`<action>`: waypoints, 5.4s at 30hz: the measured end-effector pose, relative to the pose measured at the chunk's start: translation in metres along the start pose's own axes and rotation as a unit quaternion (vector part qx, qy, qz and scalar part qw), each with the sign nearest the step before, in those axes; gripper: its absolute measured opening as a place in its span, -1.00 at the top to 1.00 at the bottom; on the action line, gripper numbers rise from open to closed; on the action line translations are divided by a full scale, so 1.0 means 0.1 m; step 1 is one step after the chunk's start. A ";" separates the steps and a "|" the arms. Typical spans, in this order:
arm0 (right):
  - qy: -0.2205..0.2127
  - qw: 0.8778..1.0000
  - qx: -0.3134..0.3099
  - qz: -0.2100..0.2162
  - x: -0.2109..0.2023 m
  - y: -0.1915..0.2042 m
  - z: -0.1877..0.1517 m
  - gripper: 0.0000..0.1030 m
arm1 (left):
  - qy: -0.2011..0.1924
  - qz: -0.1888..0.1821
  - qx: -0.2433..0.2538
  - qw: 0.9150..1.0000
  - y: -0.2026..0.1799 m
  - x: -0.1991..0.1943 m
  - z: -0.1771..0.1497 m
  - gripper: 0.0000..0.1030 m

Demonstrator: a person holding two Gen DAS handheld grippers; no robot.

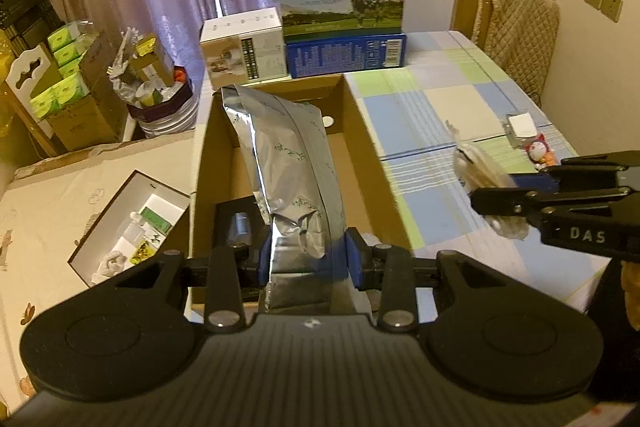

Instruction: Organize objects

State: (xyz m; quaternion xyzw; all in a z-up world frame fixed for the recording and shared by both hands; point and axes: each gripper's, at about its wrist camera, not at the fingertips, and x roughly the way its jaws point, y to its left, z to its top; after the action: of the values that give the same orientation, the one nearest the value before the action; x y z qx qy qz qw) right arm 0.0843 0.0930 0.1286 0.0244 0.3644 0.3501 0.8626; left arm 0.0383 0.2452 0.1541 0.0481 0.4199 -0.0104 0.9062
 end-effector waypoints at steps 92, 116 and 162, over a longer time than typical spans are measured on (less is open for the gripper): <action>0.012 0.993 0.100 0.056 0.86 -0.18 0.20 -0.35 | 0.024 0.010 -0.051 0.998 0.49 0.72 -0.04 0.21; -0.005 0.991 0.129 0.022 0.07 -0.46 -0.06 -0.35 | 0.002 -0.008 -0.061 0.998 -0.05 0.37 -0.13 -0.07; -0.011 0.974 0.104 -0.200 -0.98 -2.92 -0.65 -0.35 | -0.008 -0.094 -0.002 0.995 -2.39 1.72 0.53 -0.97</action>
State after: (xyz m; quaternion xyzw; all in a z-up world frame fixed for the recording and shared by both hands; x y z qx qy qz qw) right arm 0.1657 -0.2018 0.0546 0.0450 0.3865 0.1306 0.9119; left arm 0.1754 0.0064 0.0388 0.0061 0.4150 -0.0954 0.9048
